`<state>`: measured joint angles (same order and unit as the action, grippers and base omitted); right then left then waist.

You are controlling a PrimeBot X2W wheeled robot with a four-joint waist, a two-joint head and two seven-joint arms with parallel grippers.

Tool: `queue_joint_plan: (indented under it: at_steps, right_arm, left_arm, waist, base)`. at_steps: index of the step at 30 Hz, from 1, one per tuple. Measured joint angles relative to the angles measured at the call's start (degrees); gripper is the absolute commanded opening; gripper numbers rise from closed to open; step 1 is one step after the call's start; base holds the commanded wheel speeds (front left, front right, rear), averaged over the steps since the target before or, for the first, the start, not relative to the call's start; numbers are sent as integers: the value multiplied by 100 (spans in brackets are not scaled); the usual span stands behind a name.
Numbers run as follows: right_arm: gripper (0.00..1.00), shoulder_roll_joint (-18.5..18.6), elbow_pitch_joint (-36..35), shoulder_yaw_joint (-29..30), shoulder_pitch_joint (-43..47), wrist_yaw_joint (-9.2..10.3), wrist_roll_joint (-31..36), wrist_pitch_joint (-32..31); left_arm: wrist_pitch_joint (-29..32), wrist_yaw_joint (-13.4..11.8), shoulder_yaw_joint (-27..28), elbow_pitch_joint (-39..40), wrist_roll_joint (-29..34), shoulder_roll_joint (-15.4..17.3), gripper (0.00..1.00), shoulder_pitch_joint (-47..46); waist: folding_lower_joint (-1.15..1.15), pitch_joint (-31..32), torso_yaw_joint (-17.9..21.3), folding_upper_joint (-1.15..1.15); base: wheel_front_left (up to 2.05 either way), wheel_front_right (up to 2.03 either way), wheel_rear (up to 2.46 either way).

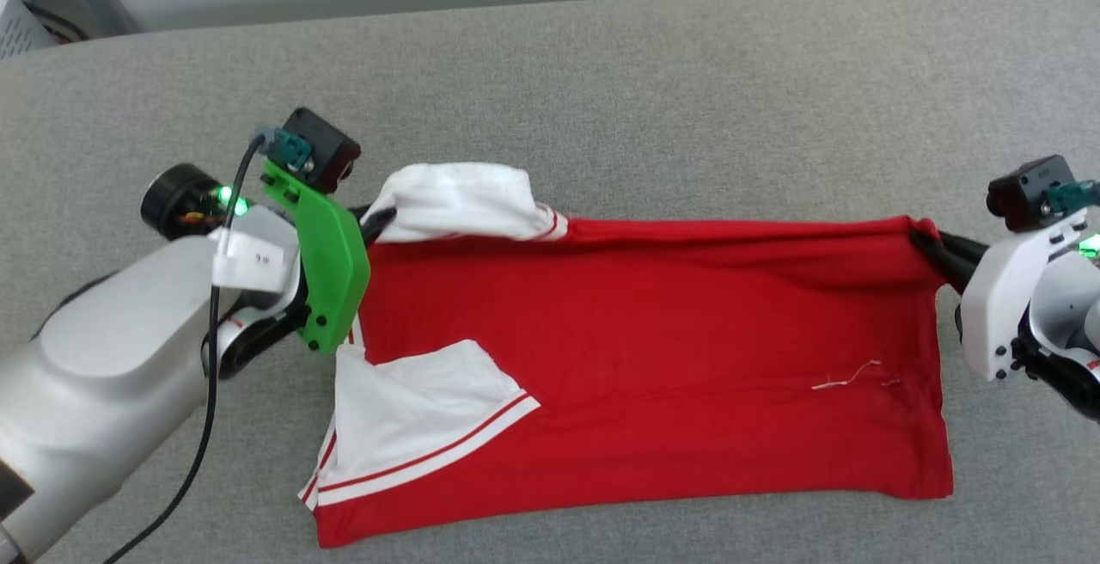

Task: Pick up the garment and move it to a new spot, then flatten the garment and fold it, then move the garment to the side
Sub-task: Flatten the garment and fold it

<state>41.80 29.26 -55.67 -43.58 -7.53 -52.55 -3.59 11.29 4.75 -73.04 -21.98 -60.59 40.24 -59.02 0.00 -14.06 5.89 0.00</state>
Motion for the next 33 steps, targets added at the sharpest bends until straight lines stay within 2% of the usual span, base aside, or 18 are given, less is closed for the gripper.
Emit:
queue_joint_plan:
  at_steps: [12, 17, 21, 27, 31, 32, 33]
  right_arm:
    - [0, 297, -649, 115, 1110, 0, -10, 397]
    - [0, 366, -803, 428, 1680, 0, 0, 535]
    - [0, 359, -899, 646, 2193, 0, 42, 576]
    - [0, 208, -935, 940, 2642, 0, 55, 480]
    - [0, 15, -878, 1073, 2847, 0, 97, 376]
    - [4, -45, -836, 1136, 2882, 0, 96, 377]
    - [47, -87, -815, 1177, 2905, 0, 96, 377]
  left_arm:
    - [-443, -692, -15, 1015, -130, 504, 0, 1417]
    - [-688, -935, -18, 1255, -360, 550, 0, 1974]
    - [-811, -1058, -20, 1277, -488, 616, 0, 2337]
    - [-881, -1060, -24, 1109, -665, 587, 0, 2724]
    - [-924, -1045, -29, 887, -673, 454, 0, 2820]
    - [-942, -1027, -29, 828, -673, 421, 0, 2830]
    - [-972, -1027, -29, 775, -671, 392, 0, 2833]
  waist:
    - [0, 638, -96, 0]
    - [0, 782, -123, 0]
    - [0, 830, -132, 0]
    - [0, 844, -107, 0]
    - [0, 811, -96, 0]
    - [0, 802, -94, 0]
    - [0, 800, -96, 0]
  base:
    - [0, 0, 0]
    - [0, 0, 0]
    - [0, 0, 0]
    - [0, 0, 0]
    - [0, 0, 0]
    - [0, 0, 0]
    - [0, 0, 0]
